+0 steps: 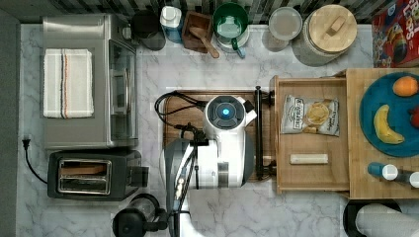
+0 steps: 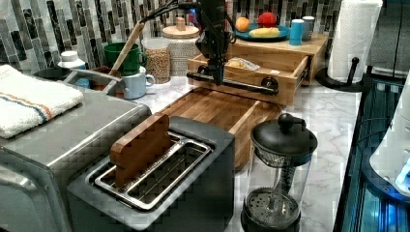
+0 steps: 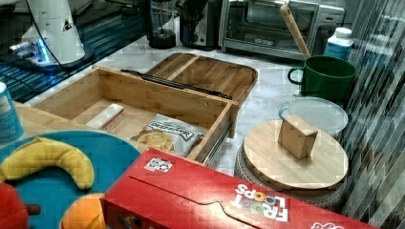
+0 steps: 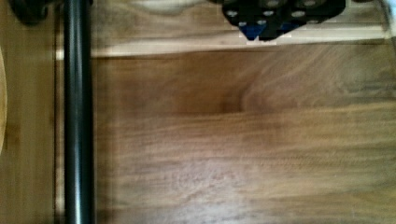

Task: Close the drawer.

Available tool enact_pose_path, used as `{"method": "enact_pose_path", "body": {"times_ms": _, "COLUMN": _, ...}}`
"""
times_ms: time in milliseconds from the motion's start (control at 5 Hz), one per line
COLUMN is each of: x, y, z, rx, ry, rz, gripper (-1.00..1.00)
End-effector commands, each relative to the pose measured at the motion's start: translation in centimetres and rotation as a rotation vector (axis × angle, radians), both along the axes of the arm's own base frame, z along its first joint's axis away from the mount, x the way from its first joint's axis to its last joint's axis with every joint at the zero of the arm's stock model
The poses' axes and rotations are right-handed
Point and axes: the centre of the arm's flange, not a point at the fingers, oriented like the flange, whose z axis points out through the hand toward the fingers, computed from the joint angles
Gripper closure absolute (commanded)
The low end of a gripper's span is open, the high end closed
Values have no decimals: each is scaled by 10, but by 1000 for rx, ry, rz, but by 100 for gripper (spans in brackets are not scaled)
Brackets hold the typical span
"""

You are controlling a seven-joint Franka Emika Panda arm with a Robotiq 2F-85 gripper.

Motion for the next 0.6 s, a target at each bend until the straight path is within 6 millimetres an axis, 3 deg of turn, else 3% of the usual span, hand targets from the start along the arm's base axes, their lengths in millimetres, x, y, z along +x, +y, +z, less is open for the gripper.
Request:
{"method": "enact_pose_path", "body": {"times_ms": 200, "x": 15, "y": -25, "z": -36, "rx": -34, "ry": -88, "rz": 79, "gripper": 100}}
{"method": "enact_pose_path", "body": {"times_ms": 600, "x": 19, "y": -49, "z": -53, "rx": -16, "ry": -84, "rz": 111, "gripper": 100}}
